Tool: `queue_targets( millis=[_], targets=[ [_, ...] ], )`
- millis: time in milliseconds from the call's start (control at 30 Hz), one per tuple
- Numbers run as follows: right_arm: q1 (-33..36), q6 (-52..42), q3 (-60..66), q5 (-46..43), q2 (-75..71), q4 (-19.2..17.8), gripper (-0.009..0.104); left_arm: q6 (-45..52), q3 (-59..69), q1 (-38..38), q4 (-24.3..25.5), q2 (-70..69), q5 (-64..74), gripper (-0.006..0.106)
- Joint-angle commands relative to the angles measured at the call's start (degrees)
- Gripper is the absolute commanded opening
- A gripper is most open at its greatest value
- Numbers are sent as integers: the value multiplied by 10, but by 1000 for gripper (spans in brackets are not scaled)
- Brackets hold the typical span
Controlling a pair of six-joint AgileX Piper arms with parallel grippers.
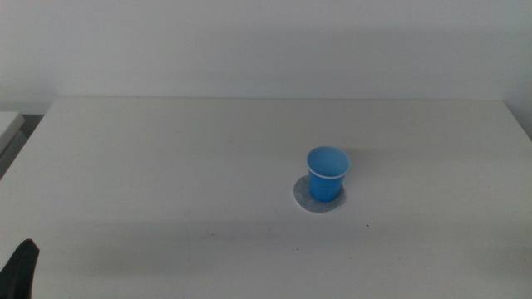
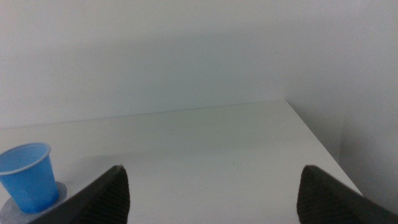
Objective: Place an empty cup on a cup mat.
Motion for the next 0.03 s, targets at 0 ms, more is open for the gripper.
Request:
queue_targets(
  millis=[0],
  targets=[
    [-2,-1,3,-7,-3,-3,93,-2,0,-1,-1,-2,-7,94]
  ],
)
